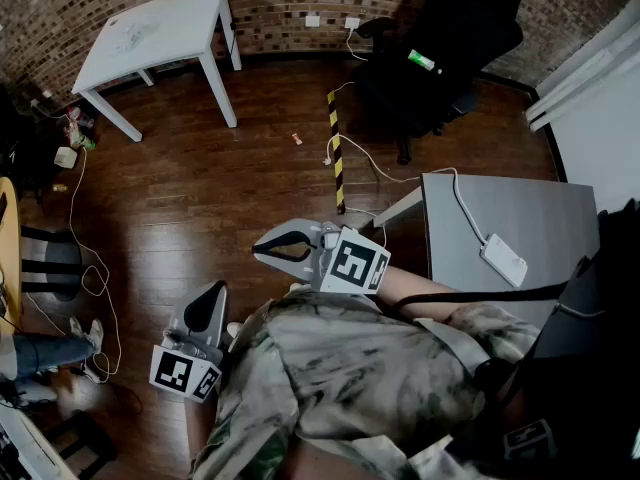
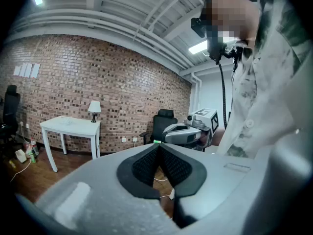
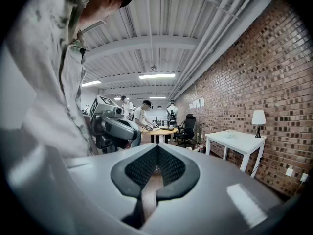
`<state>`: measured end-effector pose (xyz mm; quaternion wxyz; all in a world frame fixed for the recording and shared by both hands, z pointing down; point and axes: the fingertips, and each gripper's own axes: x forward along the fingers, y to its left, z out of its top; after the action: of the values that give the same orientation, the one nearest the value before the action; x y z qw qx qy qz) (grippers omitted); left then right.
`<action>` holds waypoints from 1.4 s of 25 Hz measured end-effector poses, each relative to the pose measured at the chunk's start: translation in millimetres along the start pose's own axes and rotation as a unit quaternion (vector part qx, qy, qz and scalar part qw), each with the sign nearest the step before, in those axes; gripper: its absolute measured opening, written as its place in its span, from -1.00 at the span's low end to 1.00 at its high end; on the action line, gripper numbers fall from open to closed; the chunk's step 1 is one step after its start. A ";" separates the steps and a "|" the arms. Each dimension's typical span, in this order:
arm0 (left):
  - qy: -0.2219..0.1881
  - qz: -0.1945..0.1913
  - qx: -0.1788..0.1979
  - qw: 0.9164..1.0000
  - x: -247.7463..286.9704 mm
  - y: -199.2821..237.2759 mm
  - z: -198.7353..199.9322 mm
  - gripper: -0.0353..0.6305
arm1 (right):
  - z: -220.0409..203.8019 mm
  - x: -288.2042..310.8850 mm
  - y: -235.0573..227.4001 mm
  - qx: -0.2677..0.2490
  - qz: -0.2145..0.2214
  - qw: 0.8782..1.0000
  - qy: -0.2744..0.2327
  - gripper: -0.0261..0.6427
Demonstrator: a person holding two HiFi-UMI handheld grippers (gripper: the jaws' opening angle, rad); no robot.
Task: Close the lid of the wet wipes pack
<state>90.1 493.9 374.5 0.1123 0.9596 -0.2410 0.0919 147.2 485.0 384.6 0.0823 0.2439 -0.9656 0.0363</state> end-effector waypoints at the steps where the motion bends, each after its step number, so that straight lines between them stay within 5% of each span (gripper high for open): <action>1: 0.000 0.000 0.000 1.000 0.5 1.3 -0.5 -0.89 | -1.0 0.8 -1.0 0.000 0.000 1.000 0.001 -0.92; 13: 0.000 0.002 0.006 1.000 10.0 7.6 -1.5 -0.89 | -5.4 -1.9 -10.3 -0.007 0.001 1.000 -0.002 -0.92; 27: 0.001 0.046 -0.006 0.999 -1.9 73.0 9.5 -0.89 | -3.8 25.7 -47.9 0.011 -0.003 1.000 0.005 -0.92; 35: -0.011 0.008 -0.011 1.000 13.6 128.3 12.4 -0.89 | 5.7 62.7 -88.2 0.014 -0.036 0.999 0.028 -0.92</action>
<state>41.4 374.5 387.8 0.1198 0.9573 -0.2506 0.0799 134.1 377.8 392.7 0.1066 0.2785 -0.9530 0.0540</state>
